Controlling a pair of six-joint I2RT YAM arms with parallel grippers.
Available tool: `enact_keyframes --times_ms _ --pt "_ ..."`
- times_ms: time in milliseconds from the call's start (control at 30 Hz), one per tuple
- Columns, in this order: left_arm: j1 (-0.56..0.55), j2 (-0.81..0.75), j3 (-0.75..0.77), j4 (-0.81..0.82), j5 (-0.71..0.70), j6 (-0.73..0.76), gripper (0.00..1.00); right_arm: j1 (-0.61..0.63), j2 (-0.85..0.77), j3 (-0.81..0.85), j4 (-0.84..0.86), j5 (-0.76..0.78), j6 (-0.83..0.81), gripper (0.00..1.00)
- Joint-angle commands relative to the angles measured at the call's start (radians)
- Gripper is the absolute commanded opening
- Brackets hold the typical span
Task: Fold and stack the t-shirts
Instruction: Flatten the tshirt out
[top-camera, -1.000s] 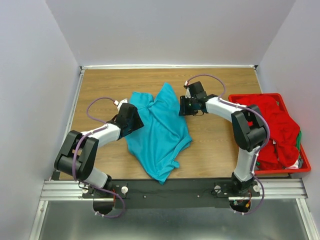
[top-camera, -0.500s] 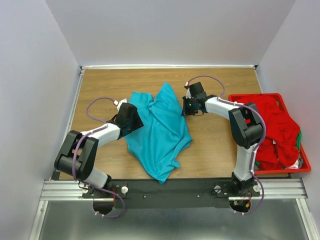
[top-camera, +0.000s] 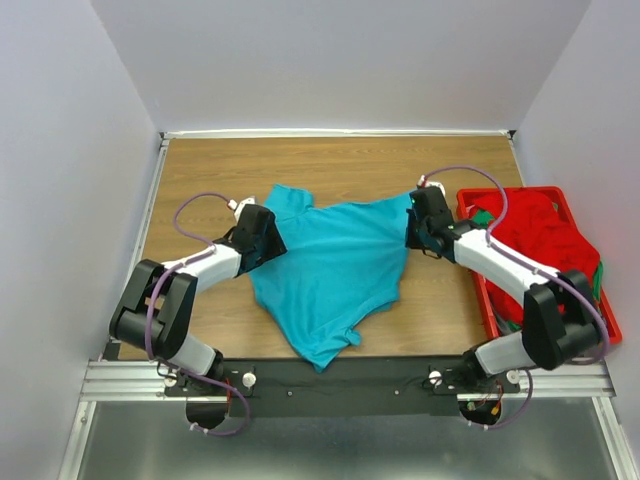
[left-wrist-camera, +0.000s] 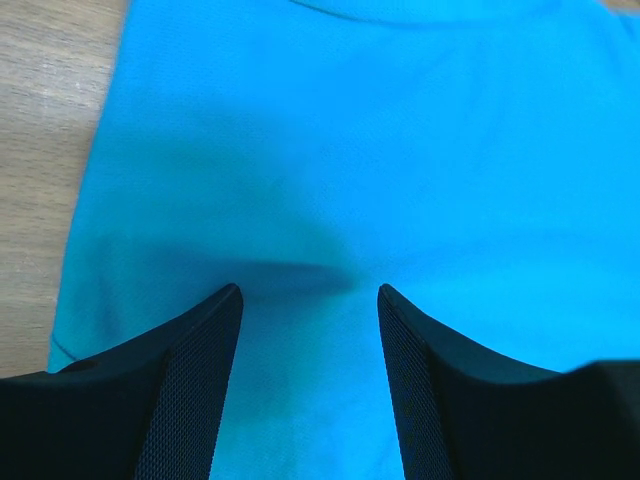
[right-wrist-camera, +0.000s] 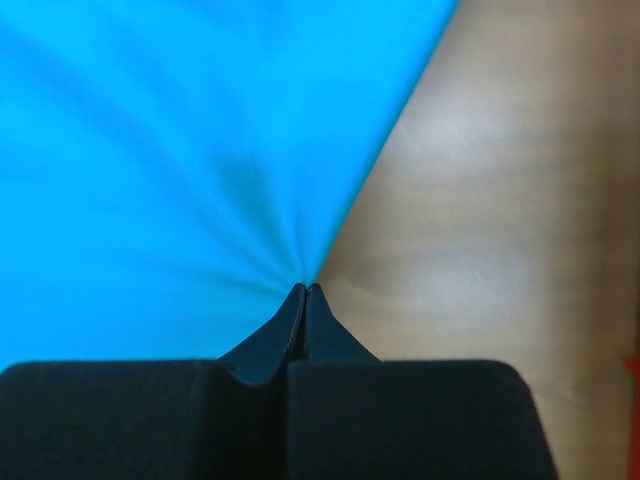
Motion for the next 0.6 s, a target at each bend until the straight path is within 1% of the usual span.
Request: enact_keyframes --times_ms 0,67,100,133,167,200,233,267,333,467,533,567 --pt "0.012 -0.013 -0.062 -0.125 -0.064 0.015 0.66 -0.009 -0.099 -0.106 -0.145 0.168 0.079 0.01" --pt "0.027 -0.037 -0.076 -0.134 -0.069 0.011 0.66 -0.018 -0.144 -0.121 -0.168 0.15 0.11 0.01" --pt "0.035 -0.051 -0.088 -0.137 -0.075 0.008 0.66 -0.018 -0.167 -0.121 -0.187 0.151 0.113 0.04" --pt "0.049 -0.077 -0.093 -0.146 -0.078 0.005 0.66 -0.019 -0.19 -0.117 -0.199 0.157 0.128 0.09" --pt "0.061 -0.089 -0.097 -0.149 -0.077 0.005 0.66 -0.021 -0.196 -0.109 -0.211 0.156 0.128 0.19" --pt "0.09 -0.112 -0.105 -0.154 -0.075 0.006 0.66 -0.021 -0.198 -0.089 -0.226 0.153 0.126 0.25" --pt "0.102 -0.123 -0.107 -0.155 -0.075 0.009 0.66 -0.021 -0.196 -0.08 -0.228 0.147 0.122 0.39" --pt "0.113 -0.134 -0.107 -0.157 -0.074 0.014 0.66 -0.021 -0.196 -0.067 -0.227 0.141 0.117 0.44" --pt "0.124 -0.157 -0.084 -0.177 -0.077 0.034 0.68 -0.021 -0.184 -0.028 -0.221 0.11 0.084 0.48" --pt "0.116 -0.191 0.001 -0.207 -0.08 0.075 0.72 -0.021 -0.12 0.043 -0.152 -0.042 0.006 0.48" --pt "0.106 -0.189 0.054 -0.217 -0.084 0.098 0.73 -0.019 -0.087 0.074 -0.122 -0.094 -0.019 0.48" --pt "0.101 -0.182 0.088 -0.211 -0.087 0.107 0.74 -0.021 -0.042 0.089 -0.1 -0.108 -0.025 0.47"
